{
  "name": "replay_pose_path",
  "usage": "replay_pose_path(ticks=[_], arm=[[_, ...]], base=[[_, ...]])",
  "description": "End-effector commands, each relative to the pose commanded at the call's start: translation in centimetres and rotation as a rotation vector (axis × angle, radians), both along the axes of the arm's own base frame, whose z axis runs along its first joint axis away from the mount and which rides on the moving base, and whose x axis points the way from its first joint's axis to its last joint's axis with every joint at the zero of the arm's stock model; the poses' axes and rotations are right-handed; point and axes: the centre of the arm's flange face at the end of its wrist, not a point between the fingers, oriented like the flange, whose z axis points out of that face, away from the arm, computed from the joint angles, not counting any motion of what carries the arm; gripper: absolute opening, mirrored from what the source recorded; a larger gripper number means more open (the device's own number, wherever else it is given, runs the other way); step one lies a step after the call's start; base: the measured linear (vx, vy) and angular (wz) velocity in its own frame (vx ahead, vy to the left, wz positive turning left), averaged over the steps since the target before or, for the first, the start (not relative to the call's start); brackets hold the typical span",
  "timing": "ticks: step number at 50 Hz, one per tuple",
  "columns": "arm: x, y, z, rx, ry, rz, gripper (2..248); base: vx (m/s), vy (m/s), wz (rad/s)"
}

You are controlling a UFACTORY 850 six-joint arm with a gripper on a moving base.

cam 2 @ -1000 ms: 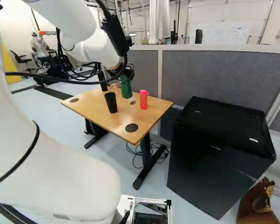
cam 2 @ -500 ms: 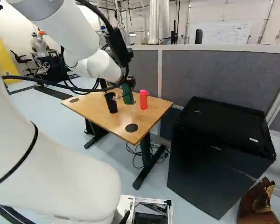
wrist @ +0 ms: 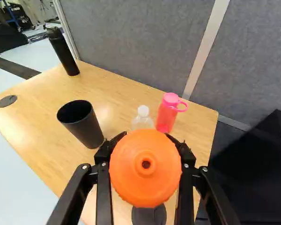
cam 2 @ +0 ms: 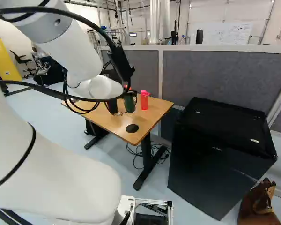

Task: Pick up the green bottle from the table

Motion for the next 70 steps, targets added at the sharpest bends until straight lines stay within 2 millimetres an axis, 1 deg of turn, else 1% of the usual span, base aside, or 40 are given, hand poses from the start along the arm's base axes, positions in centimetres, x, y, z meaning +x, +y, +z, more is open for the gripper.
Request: replay_pose_path(ticks=[15, 33, 52, 70], arm=[[-2.6, -0.3, -3.4, 0.001, -0.042, -0.006, 24], [-5.4, -0.5, -6.3, 0.001, -0.081, -0.011, 24], [-7.7, -0.6, -8.3, 0.001, -0.111, -0.016, 24], [-9.1, -0.7, -9.4, 0.001, -0.128, -0.018, 24]], base=[[0.0, 0.0, 0.0], [0.0, 0.0, 0.0], [0.0, 0.0, 0.0], [0.0, 0.0, 0.0]])
